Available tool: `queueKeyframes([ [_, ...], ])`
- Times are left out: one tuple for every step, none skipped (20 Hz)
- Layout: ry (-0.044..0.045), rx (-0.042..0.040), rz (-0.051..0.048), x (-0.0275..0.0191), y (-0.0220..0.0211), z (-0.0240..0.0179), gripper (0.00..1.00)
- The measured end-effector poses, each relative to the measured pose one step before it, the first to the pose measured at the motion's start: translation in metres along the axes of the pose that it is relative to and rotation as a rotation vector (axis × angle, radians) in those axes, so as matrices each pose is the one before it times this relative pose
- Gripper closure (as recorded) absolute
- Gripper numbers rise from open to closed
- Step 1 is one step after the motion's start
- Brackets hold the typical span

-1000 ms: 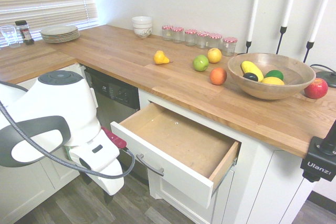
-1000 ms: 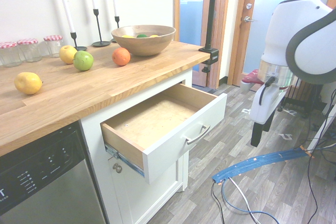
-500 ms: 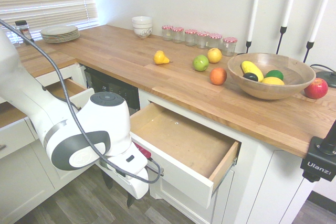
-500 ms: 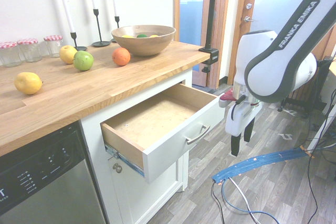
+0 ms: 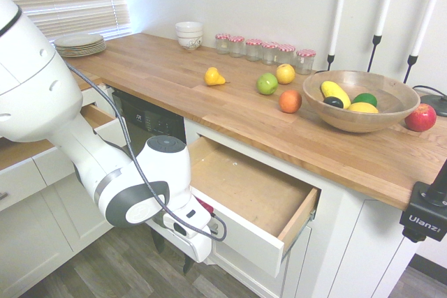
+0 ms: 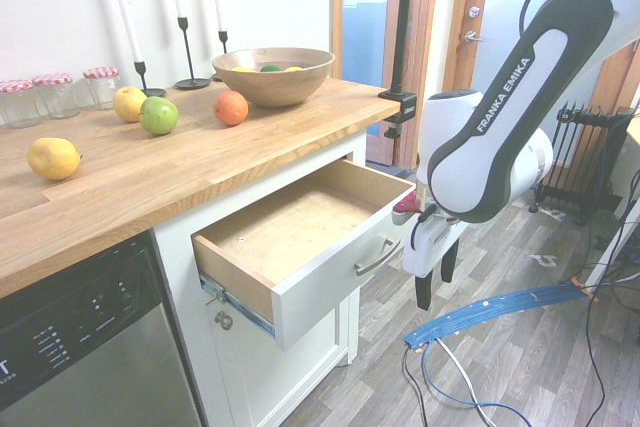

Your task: Close the drawer

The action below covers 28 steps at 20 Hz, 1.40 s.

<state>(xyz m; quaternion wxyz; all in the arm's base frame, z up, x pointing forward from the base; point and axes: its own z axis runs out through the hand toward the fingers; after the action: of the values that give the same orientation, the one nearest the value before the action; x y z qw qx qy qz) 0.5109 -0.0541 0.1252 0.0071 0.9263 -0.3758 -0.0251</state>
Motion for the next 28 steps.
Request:
queueKeyframes([
  [0.00108,-0.0015,-0.00332,-0.00023,-0.00164,0.00105,1.0],
  [0.00081,-0.0003,-0.00235,-0.00039,-0.00107,0.0001,1.0],
  [0.00084,0.00031,-0.00146,-0.0002,-0.00082,-0.00026,1.0],
  [0.00075,0.00062,-0.0008,0.00002,-0.00064,-0.0003,1.0],
  [0.00066,0.00056,0.00005,0.00026,-0.00026,-0.00027,1.0],
  [0.00091,0.00057,0.00046,0.00049,-0.00011,-0.00033,1.0],
  [0.00097,0.00064,0.00038,0.00051,-0.00016,-0.00036,1.0],
  [0.00135,0.00113,0.00012,0.00058,-0.00046,-0.00048,1.0],
  [0.00117,0.00096,0.00013,0.00057,-0.00041,-0.00049,1.0],
  [0.00099,0.00073,0.00018,0.00053,-0.00032,-0.00032,1.0],
  [0.00104,0.00083,0.00005,0.0005,-0.00039,-0.00036,1.0],
  [0.00109,0.00094,0.00003,0.00047,-0.00041,-0.00044,1.0],
  [0.00122,0.00106,0.00006,0.00055,-0.00047,-0.00049,1.0],
  [0.00131,0.00109,0.0,0.00058,-0.0005,-0.00049,1.0],
  [0.00137,0.00111,-0.00009,0.00072,-0.00062,-0.0005,1.0],
  [0.00134,0.00105,-0.00016,0.00082,-0.00074,-0.00041,1.0],
  [0.00121,0.00087,-0.00036,0.00071,-0.00077,-0.00019,1.0],
  [0.00077,0.00045,-0.00061,0.00046,-0.00074,0.00012,1.0],
  [0.00017,-0.00007,-0.00058,0.00036,-0.00071,0.00058,1.0],
  [-0.00034,-0.00035,-0.00021,0.00031,-0.00063,0.00091,1.0],
  [-0.00031,-0.00017,0.00037,0.00054,-0.00066,0.00106,1.0],
  [-0.00012,0.00017,0.0011,0.00074,-0.00058,0.00112,1.0],
  [0.00063,0.00085,0.00166,0.00081,-0.00054,0.00116,1.0],
  [0.00379,0.00287,0.00144,0.00115,-0.0008,0.00092,1.0],
  [0.00822,0.00584,0.00094,0.00149,-0.00126,0.0003,1.0],
  [0.00828,0.00641,0.00135,0.00182,-0.00169,-0.00004,1.0],
  [0.00903,0.00791,0.00139,0.00163,-0.00181,-0.00023,1.0],
  [0.00565,0.00555,-0.00177,0.00106,-0.00188,-0.00015,1.0],
])
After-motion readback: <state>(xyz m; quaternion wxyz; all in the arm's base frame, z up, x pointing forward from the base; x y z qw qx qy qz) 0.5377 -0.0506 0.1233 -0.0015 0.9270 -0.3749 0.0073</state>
